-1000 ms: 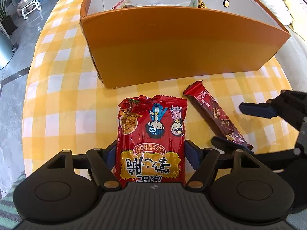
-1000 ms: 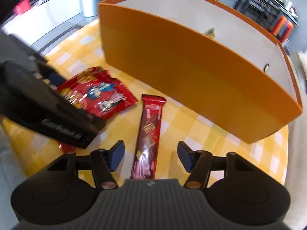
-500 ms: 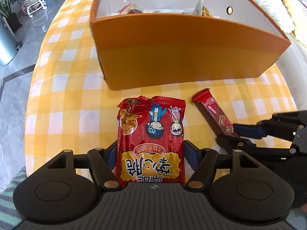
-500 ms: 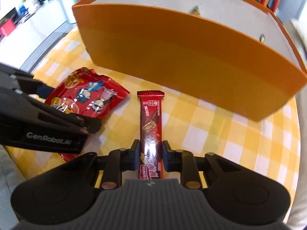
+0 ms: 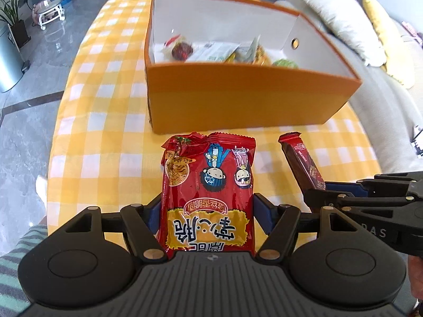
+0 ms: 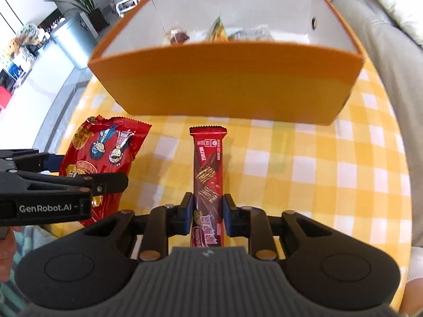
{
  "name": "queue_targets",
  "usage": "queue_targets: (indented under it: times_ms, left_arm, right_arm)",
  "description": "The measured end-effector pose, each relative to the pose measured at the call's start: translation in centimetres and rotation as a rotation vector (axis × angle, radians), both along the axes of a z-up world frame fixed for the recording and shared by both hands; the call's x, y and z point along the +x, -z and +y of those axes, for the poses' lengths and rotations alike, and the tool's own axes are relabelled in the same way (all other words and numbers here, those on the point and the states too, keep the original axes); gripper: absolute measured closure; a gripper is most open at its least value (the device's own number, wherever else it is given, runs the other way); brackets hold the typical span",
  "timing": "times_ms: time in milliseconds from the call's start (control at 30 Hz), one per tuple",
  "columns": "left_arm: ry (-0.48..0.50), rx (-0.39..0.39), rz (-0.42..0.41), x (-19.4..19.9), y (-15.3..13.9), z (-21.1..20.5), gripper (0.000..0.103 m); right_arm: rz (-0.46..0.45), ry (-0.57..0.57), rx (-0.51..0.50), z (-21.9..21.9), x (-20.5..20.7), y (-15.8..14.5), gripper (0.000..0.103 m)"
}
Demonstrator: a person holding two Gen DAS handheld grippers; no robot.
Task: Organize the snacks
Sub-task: 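Lift the chip bag and chocolate bar up over the box with both tools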
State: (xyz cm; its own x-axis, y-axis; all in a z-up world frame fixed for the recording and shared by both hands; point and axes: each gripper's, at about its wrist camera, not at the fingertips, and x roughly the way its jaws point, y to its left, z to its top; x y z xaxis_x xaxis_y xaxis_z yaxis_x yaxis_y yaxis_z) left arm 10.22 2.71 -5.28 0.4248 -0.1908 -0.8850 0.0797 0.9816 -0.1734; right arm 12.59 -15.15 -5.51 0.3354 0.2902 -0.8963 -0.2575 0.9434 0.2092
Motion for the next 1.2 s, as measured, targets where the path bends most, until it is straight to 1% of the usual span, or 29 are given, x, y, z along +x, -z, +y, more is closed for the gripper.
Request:
queue_targets:
  times_ms: [100,233,400,467,600,767,833,900,1000,1133,1200]
  left_arm:
    - [0.003,-0.016,-0.038,-0.6,-1.7,-0.2,0.025]
    - [0.026,-0.034,-0.114,-1.2,-4.6,-0.7,0.025]
    - [0.054,-0.050,-0.205,-0.4,-8.1,-1.5,0.025]
    - [0.072,-0.049,-0.230,0.6,-9.3,-2.0,0.025]
    - [0.080,-0.021,-0.282,2.9,-11.3,-2.7,0.025]
    - [0.088,-0.029,-0.314,6.4,-13.2,-3.5,0.025]
    - [0.093,-0.032,-0.311,7.7,-13.4,-3.9,0.025]
    - [0.096,-0.029,-0.299,9.2,-13.1,-4.2,0.025]
    - [0.103,0.006,-0.274,11.6,-12.2,-4.7,0.025]
    - [0.102,0.043,-0.208,14.4,-10.0,-4.6,0.025]
    - [0.105,0.102,-0.184,15.5,-8.8,-4.6,0.025]
  right_arm:
    - [-0.044,0.008,0.008,-0.6,-1.4,-2.0,0.083]
    - [-0.108,0.031,0.021,-1.7,-2.9,-4.7,0.083]
    - [-0.193,0.061,0.055,-3.3,-3.0,-8.1,0.083]
    - [-0.229,0.066,0.055,-3.4,-2.5,-9.4,0.083]
    - [-0.281,0.069,0.059,-4.1,-0.9,-11.9,0.083]
    - [-0.317,0.070,0.043,-5.3,2.8,-14.2,0.083]
    - [-0.315,0.066,0.036,-5.9,4.7,-14.8,0.083]
    - [-0.303,0.063,0.021,-6.4,6.6,-14.7,0.083]
    - [-0.281,0.056,-0.020,-6.7,9.7,-14.0,0.083]
    - [-0.217,0.047,-0.055,-6.8,13.3,-11.8,0.083]
    - [-0.189,0.029,-0.078,-6.3,14.7,-10.4,0.083]
